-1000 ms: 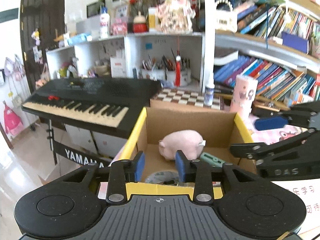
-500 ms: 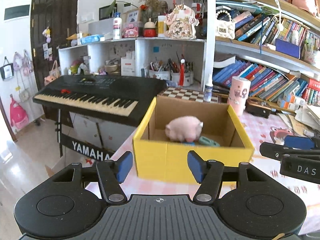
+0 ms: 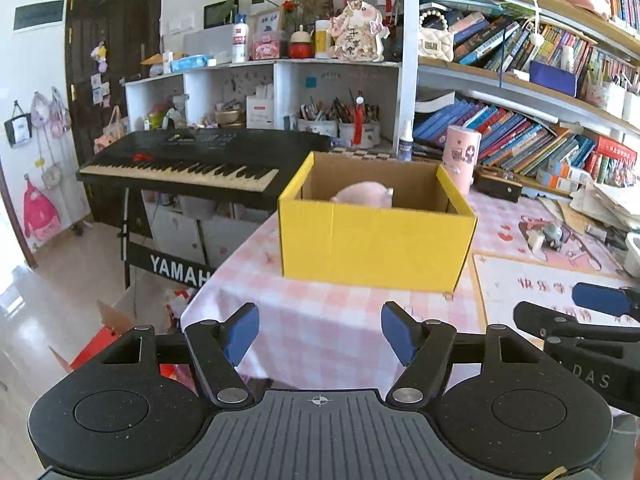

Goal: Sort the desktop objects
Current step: 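Lift both open tools out of the box and move toward the table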

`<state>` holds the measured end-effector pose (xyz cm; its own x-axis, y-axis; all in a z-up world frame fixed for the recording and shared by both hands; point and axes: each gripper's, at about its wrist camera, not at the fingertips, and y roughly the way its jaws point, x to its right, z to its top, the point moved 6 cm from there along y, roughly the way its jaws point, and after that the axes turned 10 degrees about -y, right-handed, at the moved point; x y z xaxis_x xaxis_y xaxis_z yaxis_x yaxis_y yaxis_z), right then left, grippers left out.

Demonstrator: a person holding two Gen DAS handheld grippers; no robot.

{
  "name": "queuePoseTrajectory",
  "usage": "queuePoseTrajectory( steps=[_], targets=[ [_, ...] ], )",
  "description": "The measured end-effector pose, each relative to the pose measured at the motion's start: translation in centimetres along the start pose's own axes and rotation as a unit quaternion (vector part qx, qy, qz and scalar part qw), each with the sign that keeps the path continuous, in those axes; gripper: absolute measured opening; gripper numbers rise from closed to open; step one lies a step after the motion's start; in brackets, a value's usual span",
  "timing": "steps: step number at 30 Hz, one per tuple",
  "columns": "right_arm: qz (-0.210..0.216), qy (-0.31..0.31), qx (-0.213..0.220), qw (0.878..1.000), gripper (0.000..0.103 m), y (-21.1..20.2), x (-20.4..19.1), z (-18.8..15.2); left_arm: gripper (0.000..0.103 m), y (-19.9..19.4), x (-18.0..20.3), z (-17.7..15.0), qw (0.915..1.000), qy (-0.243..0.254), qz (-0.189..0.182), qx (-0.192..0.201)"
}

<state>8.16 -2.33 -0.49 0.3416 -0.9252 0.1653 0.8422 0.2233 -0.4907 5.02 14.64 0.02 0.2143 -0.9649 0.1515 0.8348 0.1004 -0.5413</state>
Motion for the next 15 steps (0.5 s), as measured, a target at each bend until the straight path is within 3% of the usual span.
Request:
queuePoseTrajectory(
  steps=[15],
  targets=[
    [-0.039, 0.007, -0.044, 0.998, 0.069, -3.4, 0.0, -4.0, 0.075, -0.6, 1.2, -3.6, 0.9982, 0.026, -0.032, -0.043]
  ],
)
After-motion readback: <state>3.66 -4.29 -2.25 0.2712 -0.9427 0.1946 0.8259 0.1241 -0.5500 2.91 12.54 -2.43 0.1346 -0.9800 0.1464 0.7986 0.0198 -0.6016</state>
